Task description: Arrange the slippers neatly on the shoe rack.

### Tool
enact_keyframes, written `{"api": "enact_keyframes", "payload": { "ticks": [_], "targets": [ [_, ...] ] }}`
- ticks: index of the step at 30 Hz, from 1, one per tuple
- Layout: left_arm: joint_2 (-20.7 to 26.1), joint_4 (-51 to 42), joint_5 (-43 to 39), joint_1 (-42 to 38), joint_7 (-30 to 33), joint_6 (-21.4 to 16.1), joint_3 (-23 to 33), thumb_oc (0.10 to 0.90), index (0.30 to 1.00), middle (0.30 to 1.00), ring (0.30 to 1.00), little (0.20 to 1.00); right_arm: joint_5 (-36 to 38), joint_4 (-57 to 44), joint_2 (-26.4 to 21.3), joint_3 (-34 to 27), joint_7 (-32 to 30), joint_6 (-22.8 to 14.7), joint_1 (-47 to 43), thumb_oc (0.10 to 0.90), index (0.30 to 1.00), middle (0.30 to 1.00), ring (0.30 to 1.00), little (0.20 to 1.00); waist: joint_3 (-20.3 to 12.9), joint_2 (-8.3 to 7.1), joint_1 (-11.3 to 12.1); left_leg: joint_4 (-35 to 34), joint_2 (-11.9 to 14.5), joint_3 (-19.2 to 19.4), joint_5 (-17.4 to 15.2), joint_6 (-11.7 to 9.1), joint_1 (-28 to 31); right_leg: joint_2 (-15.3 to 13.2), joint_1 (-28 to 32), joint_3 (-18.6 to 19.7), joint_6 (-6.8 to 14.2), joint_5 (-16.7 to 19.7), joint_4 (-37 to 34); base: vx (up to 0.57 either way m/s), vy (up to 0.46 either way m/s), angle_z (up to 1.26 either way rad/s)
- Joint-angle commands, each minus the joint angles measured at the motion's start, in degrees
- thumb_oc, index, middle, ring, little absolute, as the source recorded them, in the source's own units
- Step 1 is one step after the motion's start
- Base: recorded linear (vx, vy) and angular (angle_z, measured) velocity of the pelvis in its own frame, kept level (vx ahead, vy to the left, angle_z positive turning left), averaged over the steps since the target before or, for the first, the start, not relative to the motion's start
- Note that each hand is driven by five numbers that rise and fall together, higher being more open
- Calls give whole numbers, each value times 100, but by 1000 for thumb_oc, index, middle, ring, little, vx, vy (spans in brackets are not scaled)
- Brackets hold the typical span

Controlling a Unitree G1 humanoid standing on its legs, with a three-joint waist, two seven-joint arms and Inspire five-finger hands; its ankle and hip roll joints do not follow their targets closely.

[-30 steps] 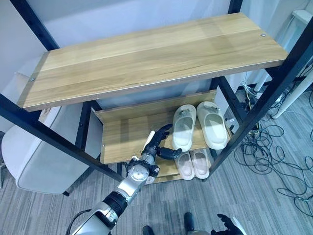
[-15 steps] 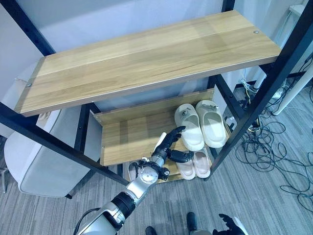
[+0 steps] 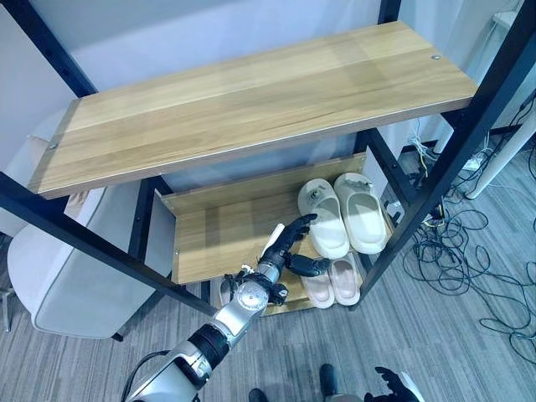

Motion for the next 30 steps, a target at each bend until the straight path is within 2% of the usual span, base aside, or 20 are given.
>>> {"api": "enact_keyframes", "payload": {
  "ticks": [1, 8, 9, 10, 14, 20, 26, 28, 30],
  "targets": [
    [-45, -179, -83, -892, -9, -555, 474, 800, 900, 900, 900, 900, 29, 38, 205, 135, 111, -160, 334, 800, 900, 900, 900, 900, -395, -290, 106, 7, 14, -79, -63, -348, -10, -376, -60, -539, 685, 119, -27, -2, 0, 12],
    [705, -1376, -531, 95, -393, -600, 897, 800, 900, 900, 900, 900, -10, 117, 332, 44, 217, -86, 249, 800, 900, 900, 900, 900, -431, -482, 383, 7, 13, -232, -57, -351, 29, -405, 109, -718, 691, 103, -32, -16, 26, 12],
    [922, -1794, -677, 549, -551, -603, 1099, 800, 900, 900, 900, 900, -29, 144, 373, 2, 239, -64, 217, 800, 900, 900, 900, 900, -436, -547, 478, 7, 12, -263, -56, -348, 43, -412, 145, -785, 689, 98, -15, -23, 40, 14],
    [939, -1823, -681, 574, -555, -588, 1107, 800, 900, 900, 900, 900, -30, 145, 377, 12, 238, -65, 222, 800, 900, 900, 900, 900, -441, -553, 469, 7, 11, -265, -56, -348, 45, -413, 149, -787, 690, 97, -16, -19, 36, 23],
    [1417, -2621, -934, 1632, -910, -552, 1567, 800, 900, 900, 900, 900, -65, 149, 449, -82, 291, -45, 175, 800, 900, 900, 900, 900, -468, -661, 658, 7, -1, -328, -53, -345, 55, -431, 210, -873, 685, 103, -16, -8, 42, 15],
    [2233, -3367, -833, 3094, -1364, -479, 2247, 800, 900, 900, 900, 900, -139, 192, 498, -127, 395, -45, 164, 800, 900, 900, 900, 900, -542, -783, 897, 7, -28, -388, -94, -327, 119, -450, 358, -998, 687, 88, 6, 13, 57, 15],
    [2650, -2974, -260, 3825, -1565, -385, 2448, 800, 900, 900, 900, 900, -196, 241, 453, -68, 459, -53, 87, 800, 900, 900, 900, 900, -555, -855, 1056, 7, -76, -445, -127, -302, 186, -459, 465, -1073, 685, 68, 58, 14, 61, 11],
    [2680, -2492, 176, 3926, -1535, -363, 2402, 800, 900, 900, 900, 900, -197, 248, 432, -41, 474, -66, 67, 800, 900, 900, 900, 900, -548, -878, 1074, 7, -91, -444, -143, -284, 206, -462, 490, -1072, 681, 53, 78, 4, 64, 5],
    [2490, -1677, 649, 3894, -1412, -294, 2324, 800, 900, 900, 900, 900, -187, 282, 417, -32, 468, -72, 16, 800, 900, 900, 900, 900, -539, -892, 1064, 7, -101, -450, -161, -269, 229, -457, 502, -1066, 673, 33, 99, 9, 69, 1]
  ]
}}
